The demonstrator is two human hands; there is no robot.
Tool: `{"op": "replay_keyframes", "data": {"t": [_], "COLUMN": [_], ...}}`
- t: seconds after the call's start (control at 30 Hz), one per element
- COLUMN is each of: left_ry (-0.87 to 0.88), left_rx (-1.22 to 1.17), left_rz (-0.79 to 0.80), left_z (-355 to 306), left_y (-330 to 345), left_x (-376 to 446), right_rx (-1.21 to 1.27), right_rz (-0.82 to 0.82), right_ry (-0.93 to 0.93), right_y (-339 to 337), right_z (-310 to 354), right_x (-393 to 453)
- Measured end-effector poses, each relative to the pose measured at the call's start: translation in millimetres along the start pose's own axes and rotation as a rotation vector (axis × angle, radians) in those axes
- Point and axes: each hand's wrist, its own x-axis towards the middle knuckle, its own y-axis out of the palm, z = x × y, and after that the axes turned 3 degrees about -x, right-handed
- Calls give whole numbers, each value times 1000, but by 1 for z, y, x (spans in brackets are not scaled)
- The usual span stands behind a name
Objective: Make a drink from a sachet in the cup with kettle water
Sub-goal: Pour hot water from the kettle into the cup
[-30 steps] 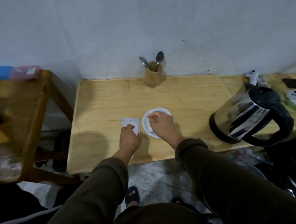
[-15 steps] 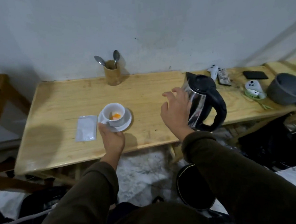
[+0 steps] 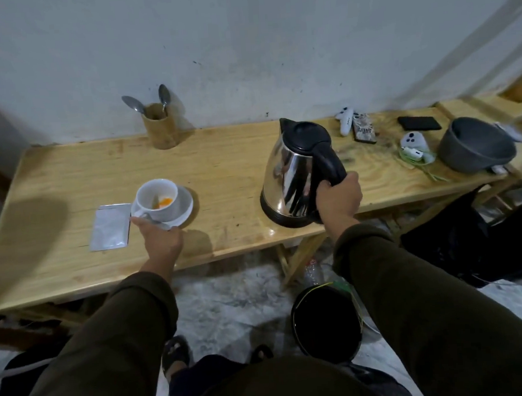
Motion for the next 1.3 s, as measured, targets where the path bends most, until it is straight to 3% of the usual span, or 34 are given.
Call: {"op": "replay_keyframes", "data": {"t": [0.07, 0.23, 0.73, 1.3], "left_ry": [-7, -13, 27, 41], "left_rx": [8, 21, 55, 39], "left_rz": [6, 39, 134, 195], "left_z": [0, -2, -3, 0], "left_y": [-1, -6, -20, -28], "left_x": [0, -1, -3, -1], "right_rx": [81, 133, -492, -825], "right_rz": [40, 50, 255, 335], "right_ry": [79, 65, -717, -973], "right_y": [-5, -3, 19, 76], "right_z": [1, 10, 106, 162], "right_x": [6, 3, -16, -74]}}
